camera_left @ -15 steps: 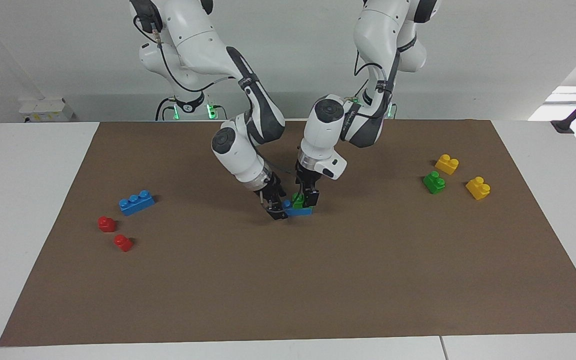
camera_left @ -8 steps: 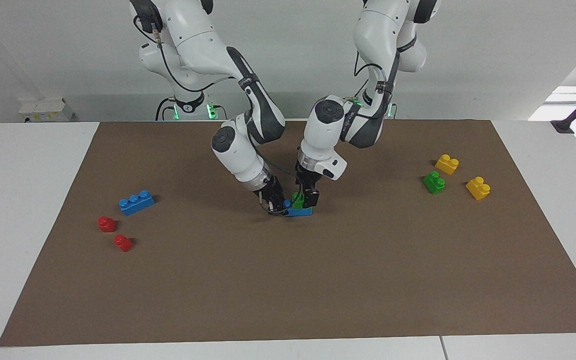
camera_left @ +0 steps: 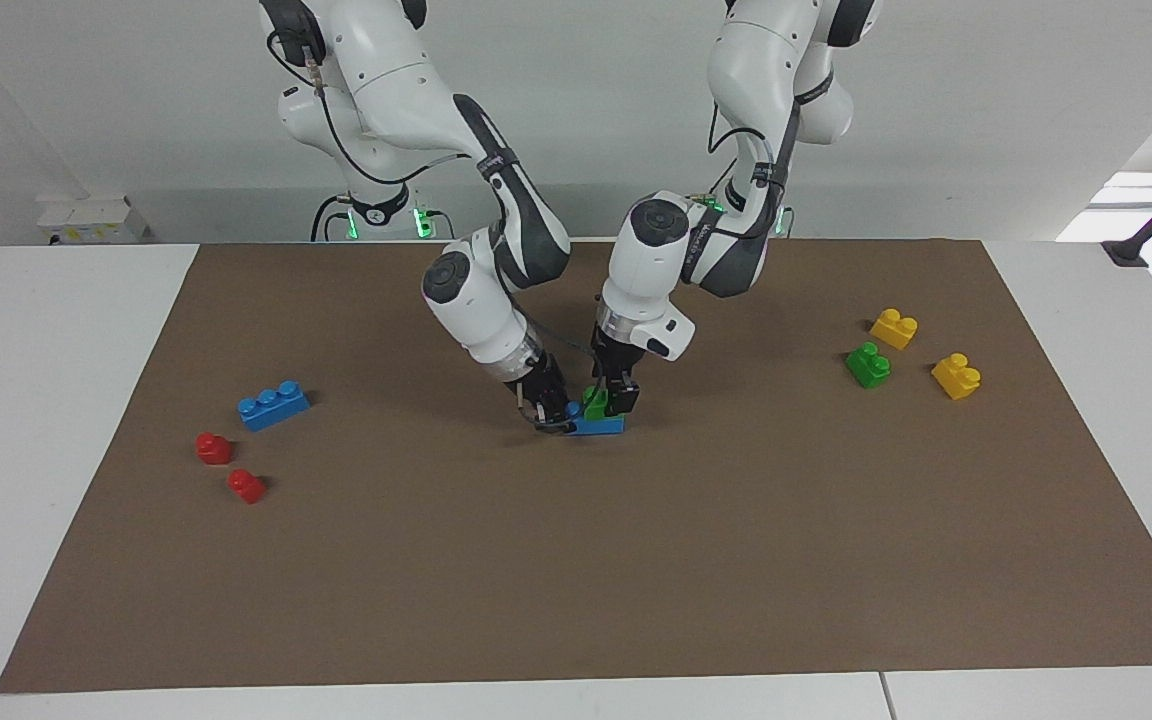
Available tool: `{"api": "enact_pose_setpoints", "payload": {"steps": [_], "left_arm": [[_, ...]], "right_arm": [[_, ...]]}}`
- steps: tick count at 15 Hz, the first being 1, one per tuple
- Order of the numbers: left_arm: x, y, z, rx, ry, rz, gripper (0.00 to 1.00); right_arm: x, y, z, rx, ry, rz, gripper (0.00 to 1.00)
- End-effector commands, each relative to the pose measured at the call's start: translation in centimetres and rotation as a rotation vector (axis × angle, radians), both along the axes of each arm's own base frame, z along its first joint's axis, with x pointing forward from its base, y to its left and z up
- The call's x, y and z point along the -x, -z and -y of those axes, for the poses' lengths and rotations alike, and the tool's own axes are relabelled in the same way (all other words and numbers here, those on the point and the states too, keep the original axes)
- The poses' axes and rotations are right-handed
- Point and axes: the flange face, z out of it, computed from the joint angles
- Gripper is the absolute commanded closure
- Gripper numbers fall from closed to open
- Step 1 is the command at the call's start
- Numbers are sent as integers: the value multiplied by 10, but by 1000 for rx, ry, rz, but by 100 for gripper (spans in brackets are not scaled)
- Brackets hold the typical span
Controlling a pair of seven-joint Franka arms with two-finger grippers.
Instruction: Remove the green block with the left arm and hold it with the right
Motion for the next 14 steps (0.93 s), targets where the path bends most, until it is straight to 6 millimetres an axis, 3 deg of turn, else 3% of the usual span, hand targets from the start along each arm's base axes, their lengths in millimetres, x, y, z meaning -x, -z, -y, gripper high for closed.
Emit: {"api": "enact_pose_setpoints", "payload": {"steps": [1, 2, 3, 4, 5, 10, 14], "left_arm": [[6, 10, 12, -24, -5, -3, 38], [6, 10, 12, -26, -6, -4, 52], [5, 9, 11, -25, -9, -2, 76], [6, 9, 12, -28, -6, -4, 93], [4, 7, 12, -26, -7, 0, 100], [-7, -12, 3, -21, -25, 12, 100], [-10, -61, -19, -25, -41, 19, 100]], "right_arm": [[1, 3, 0, -4, 18, 13, 100], [1, 3, 0, -4, 19, 15, 100], [1, 3, 0, -4, 19, 15, 100], [1, 3, 0, -4, 19, 15, 100], [0, 3, 1, -4, 20, 15, 100], [0, 3, 1, -4, 22, 16, 100], [-1, 2, 2, -4, 29, 29, 100]]}}
